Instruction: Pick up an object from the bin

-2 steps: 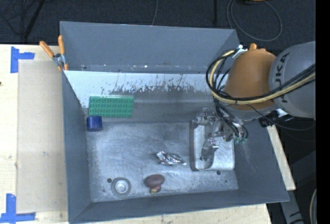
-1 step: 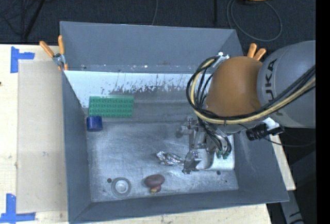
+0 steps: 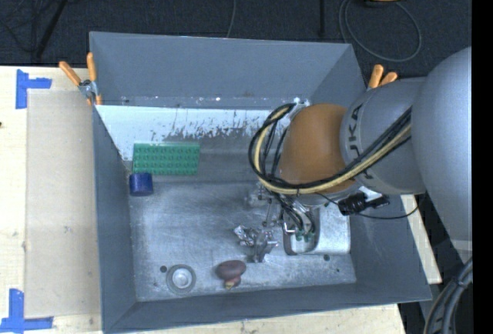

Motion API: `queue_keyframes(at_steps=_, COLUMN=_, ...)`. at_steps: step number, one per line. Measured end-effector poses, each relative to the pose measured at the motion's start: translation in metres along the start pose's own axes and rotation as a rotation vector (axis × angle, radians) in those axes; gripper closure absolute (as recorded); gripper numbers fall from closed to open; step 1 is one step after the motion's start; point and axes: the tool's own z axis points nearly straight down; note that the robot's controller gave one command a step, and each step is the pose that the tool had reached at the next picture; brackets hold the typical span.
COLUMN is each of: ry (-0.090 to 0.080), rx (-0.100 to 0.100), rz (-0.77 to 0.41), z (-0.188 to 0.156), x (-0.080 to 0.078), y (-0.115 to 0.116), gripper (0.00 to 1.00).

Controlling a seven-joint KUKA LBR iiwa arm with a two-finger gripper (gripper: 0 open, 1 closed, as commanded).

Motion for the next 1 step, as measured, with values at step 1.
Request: queue_keyframes(at_steps=1, ry=-0.006, rx=0.001, rz=-0.003, z=-0.0047, x=-0.0016, y=0.0001, gripper=1.00)
